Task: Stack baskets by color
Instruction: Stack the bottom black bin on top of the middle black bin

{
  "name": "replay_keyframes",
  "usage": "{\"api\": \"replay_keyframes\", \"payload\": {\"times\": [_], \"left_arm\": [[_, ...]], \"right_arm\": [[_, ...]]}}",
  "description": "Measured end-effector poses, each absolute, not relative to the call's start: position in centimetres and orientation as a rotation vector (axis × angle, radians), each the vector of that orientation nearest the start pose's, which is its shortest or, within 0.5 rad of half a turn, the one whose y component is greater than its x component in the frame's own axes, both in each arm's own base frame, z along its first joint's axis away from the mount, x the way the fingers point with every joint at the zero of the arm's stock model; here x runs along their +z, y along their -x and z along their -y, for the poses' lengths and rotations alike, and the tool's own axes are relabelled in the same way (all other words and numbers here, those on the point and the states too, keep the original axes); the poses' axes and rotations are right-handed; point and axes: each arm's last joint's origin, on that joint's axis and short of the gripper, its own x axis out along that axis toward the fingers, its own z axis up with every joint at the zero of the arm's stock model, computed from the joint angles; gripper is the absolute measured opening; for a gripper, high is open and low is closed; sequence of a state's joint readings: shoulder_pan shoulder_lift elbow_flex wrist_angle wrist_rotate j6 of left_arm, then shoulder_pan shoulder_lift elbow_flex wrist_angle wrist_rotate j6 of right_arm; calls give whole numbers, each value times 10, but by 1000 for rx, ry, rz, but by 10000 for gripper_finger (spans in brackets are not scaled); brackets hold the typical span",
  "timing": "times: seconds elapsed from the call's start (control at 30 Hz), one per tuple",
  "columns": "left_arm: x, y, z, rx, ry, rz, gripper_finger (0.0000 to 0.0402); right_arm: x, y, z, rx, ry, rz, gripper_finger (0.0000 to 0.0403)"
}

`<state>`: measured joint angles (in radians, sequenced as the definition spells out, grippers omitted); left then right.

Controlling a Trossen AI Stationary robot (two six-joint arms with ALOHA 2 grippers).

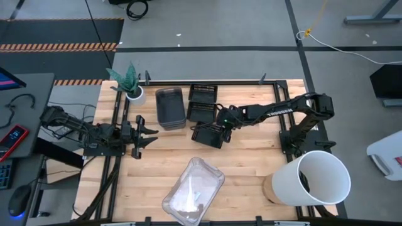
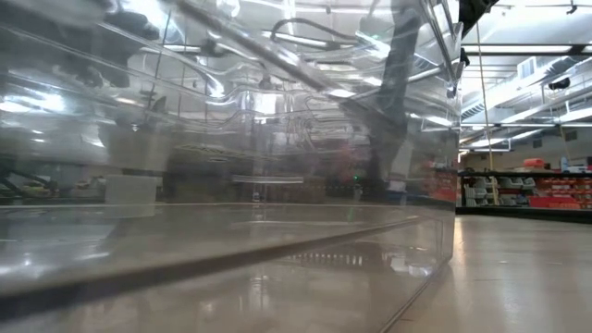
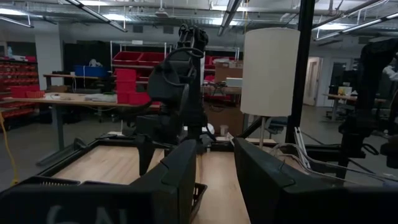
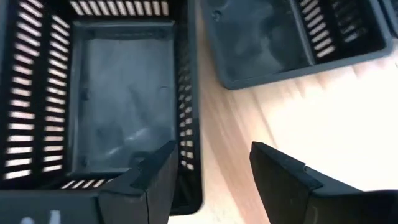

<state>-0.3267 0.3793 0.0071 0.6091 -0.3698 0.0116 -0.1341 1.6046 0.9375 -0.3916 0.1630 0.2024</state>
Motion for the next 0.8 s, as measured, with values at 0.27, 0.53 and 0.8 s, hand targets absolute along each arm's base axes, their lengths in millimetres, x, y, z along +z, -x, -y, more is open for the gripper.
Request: {"api": "replay_keyframes", "payload": {"times": [0.27,0.53,0.8], "left_arm": [[190,-114,28,44,69,222,117],[190,-114,28,44,69,223,117],[190,-114,28,44,69,223,117]], "right_arm": [[179,-301,48,-386,-175,-1039,207],[179,-302,47,-380,-176,-1035,203],[173,-298,47,-382,-186,-1044,203]]}}
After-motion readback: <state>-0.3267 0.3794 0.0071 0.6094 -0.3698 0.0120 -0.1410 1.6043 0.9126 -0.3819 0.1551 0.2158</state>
